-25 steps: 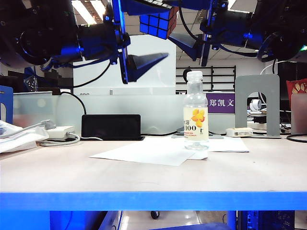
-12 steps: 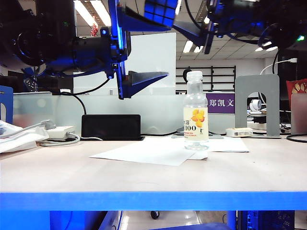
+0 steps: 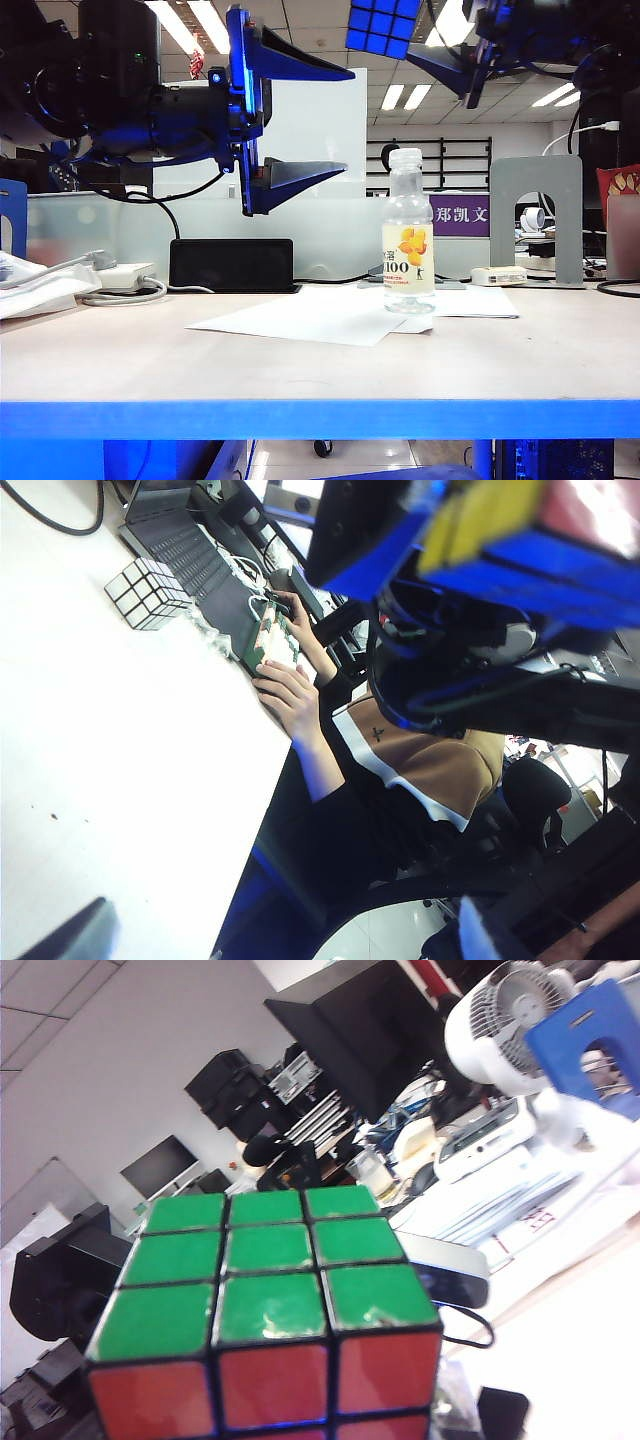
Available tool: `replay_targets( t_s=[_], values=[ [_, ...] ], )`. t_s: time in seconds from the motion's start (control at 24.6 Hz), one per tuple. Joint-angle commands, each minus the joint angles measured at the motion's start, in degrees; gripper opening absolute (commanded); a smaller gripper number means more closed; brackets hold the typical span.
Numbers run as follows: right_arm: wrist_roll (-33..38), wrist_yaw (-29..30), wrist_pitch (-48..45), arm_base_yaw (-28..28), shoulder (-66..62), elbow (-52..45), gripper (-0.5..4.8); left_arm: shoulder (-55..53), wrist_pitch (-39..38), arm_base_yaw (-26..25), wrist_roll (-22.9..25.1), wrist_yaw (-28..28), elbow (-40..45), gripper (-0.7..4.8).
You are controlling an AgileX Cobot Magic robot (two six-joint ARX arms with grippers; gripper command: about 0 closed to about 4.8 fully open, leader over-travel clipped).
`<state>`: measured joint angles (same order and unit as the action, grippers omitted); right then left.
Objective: Rotate the Rubik's Cube so that the bottom side is facing up.
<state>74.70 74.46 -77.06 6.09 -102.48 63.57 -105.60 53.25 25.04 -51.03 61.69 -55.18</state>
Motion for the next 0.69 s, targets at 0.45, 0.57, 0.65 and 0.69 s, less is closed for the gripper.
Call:
replay_targets(
  t_s=[0.45,0.57,0.65,0.69],
  values=[
    [1.4,6.3,0.2,-11.5,0.4,1.0,2.64,0.3,-0.9,-0.4,3.0,-3.3,-0.1,4.79],
    [1.9,6.5,0.7,-13.7,0.5,1.0,2.64,0.3,-1.5,-0.4,3.8,-4.0,-0.1,4.79],
    [2.1,6.4,0.6,-14.0,0.9,1.0,2.65,0.3,-1.9,-0.5,3.9,-4.2,-0.1,4.79],
    [2.1,6.3,0.5,-13.9,1.4,1.0,2.65,0.3,-2.2,-0.6,4.1,-4.5,-0.1,4.79]
  ],
)
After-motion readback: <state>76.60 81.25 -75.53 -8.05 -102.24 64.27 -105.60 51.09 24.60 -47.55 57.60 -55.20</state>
